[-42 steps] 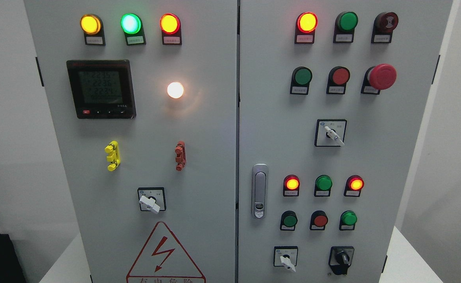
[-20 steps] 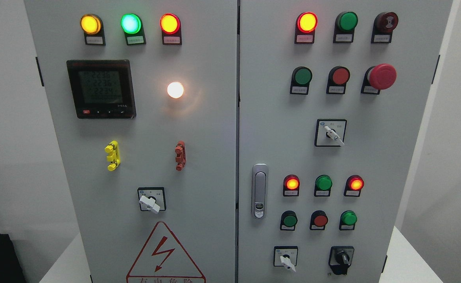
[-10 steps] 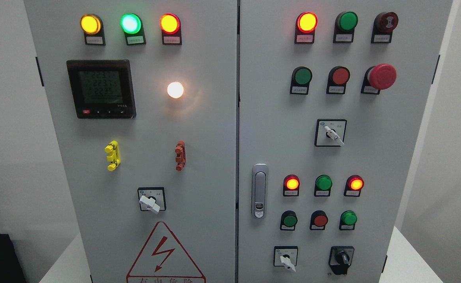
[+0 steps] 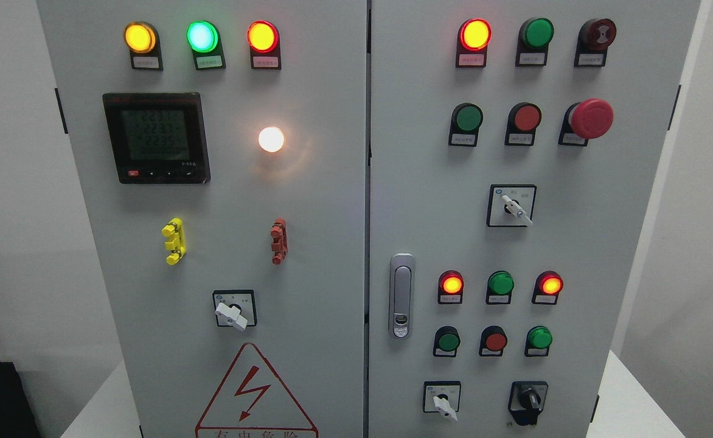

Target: Trip black knob to open circuit

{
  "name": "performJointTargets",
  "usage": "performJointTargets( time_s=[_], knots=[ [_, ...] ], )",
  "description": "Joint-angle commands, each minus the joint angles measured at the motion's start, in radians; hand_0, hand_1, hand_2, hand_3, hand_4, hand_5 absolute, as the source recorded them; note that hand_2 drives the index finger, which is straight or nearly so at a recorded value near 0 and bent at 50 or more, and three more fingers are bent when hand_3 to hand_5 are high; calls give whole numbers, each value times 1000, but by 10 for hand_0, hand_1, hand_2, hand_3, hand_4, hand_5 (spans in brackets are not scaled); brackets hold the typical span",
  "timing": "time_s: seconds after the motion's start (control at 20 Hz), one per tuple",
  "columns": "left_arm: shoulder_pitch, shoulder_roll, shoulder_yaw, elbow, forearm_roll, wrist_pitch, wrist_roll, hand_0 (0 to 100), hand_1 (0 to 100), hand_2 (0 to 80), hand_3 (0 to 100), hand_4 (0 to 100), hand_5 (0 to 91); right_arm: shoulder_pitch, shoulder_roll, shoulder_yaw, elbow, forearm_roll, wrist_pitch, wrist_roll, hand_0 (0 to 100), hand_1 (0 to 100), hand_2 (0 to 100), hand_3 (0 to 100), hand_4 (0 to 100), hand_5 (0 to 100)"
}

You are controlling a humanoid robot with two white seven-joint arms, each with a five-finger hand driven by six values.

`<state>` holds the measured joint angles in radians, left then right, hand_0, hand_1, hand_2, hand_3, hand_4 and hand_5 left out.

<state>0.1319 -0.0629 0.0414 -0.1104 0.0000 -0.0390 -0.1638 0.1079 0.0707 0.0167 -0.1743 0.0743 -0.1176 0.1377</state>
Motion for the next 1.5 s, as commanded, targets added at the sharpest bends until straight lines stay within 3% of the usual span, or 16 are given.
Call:
performJointTargets(
  time_s=[0.0, 0.35, 1.15, 1.45],
  knots=[
    [0, 0, 0, 0, -23, 1, 0, 120, 389, 0, 0, 0, 0, 25, 8, -46, -134, -1, -10, -10, 0, 177, 0, 0, 0, 0],
    [0, 0, 0, 0, -23, 1, 0, 120, 389, 0, 0, 0, 0, 118, 12, -46, -407, 1, -27, -13, 0, 153, 0, 0, 0, 0],
    [0, 0, 0, 0, -23, -1, 0, 120, 389, 0, 0, 0, 0, 196, 15, -41, -700, 1, -212, -12, 0, 74, 0, 0, 0, 0],
    [0, 0, 0, 0, -23, -1, 0, 120, 389, 0, 0, 0, 0, 213, 15, -47, -795, 1, -221, -12, 0, 60, 0, 0, 0, 0]
  ],
)
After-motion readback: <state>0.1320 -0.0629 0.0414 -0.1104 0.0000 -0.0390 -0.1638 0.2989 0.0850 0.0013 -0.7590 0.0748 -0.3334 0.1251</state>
